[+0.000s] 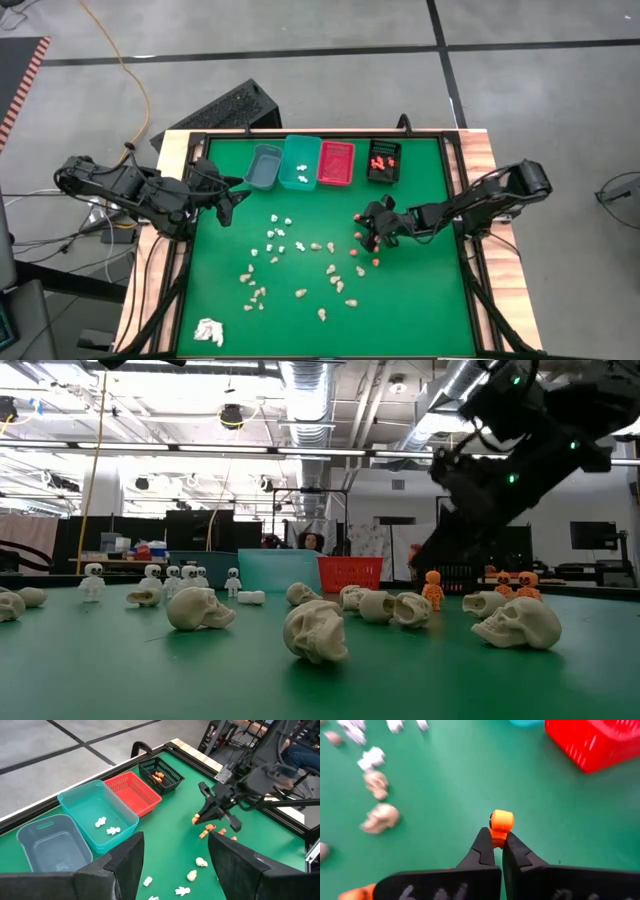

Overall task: Sort Halloween decoration
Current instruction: Put the orange skeleton toy into the black bin

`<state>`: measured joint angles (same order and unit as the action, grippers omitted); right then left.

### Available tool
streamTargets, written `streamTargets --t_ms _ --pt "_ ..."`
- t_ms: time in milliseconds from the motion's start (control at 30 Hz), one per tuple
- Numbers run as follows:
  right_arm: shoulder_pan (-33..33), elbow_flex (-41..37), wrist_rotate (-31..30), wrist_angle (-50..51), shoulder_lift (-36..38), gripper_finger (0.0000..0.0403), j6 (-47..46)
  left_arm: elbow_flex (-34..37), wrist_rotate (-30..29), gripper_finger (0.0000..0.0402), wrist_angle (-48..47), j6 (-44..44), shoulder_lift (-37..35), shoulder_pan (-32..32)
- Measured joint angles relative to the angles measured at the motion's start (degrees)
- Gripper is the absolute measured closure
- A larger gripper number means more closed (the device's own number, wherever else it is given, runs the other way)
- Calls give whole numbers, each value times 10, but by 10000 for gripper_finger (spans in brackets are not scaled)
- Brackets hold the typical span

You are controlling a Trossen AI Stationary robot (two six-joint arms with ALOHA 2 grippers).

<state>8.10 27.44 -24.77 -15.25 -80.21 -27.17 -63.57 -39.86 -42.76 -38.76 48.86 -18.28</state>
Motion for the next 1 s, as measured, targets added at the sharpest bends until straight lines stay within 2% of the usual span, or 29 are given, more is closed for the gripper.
streamTargets --t_ms 400,733,1000 --pt "-20 0 -12 4 113 396 7 0 -1 191 -1 0 0 0" --pt "-90 0 -92 1 157 396 2 0 -25 191 -3 0 0 0" --pt "-164 0 -148 25 158 396 -65 0 -43 191 -3 0 0 0"
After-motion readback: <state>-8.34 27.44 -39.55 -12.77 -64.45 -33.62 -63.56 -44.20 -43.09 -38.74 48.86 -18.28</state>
